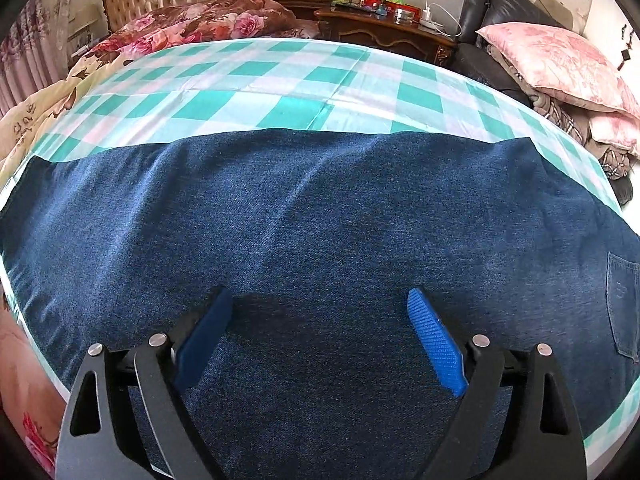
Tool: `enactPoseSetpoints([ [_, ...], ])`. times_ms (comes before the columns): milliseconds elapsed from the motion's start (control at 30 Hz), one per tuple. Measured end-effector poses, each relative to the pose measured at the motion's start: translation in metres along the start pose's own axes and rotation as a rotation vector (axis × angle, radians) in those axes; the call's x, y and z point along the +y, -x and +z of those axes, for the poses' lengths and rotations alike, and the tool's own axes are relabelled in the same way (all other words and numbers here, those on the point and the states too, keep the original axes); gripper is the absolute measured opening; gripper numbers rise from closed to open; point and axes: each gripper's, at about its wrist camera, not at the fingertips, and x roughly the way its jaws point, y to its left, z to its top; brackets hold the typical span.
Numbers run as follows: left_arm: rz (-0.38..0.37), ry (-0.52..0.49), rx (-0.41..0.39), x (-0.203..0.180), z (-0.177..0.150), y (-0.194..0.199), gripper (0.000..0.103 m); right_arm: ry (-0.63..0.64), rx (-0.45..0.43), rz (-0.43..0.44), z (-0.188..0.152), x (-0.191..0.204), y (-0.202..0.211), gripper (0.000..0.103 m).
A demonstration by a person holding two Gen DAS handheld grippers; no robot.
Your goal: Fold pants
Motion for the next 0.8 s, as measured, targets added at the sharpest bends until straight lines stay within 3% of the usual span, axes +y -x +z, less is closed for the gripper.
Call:
enactPoseSetpoints([
  [100, 0.001, -0.015, 0.038, -0.005, -0.013, -0.013, 0.035, 0.0, 0.001, -0.001, 0.0, 0.0, 0.0, 0.086],
  [267, 0.056, -0.074, 0.025, -0.015, -0.018, -0.02, 0.034, 0.002, 0.003, 0.004, 0.0, 0.0, -0.001, 0.086],
  [400, 0.107, -0.145, 0.039, -0.026, -0.021, -0.025, 0.025, 0.002, 0.002, -0.001, 0.0, 0.0, -0.001, 0.086],
  [633, 0.02, -0.015, 0.055, -0.016, -0.009, -0.014, 0.018, -0.004, 0.037, 0.033, 0.005, -0.005, 0.0, 0.086],
  [733, 0.069, -0.106, 0.005, -0.048, -0.002, 0.01, 0.018, -0.038, 0.033, 0.058, 0.006, -0.016, 0.008, 0.086],
  [800, 0.141, -0.233, -0.046, -0.09, 0.001, 0.03, 0.018, -0.064, 0.016, 0.073, 0.007, -0.027, 0.019, 0.086],
])
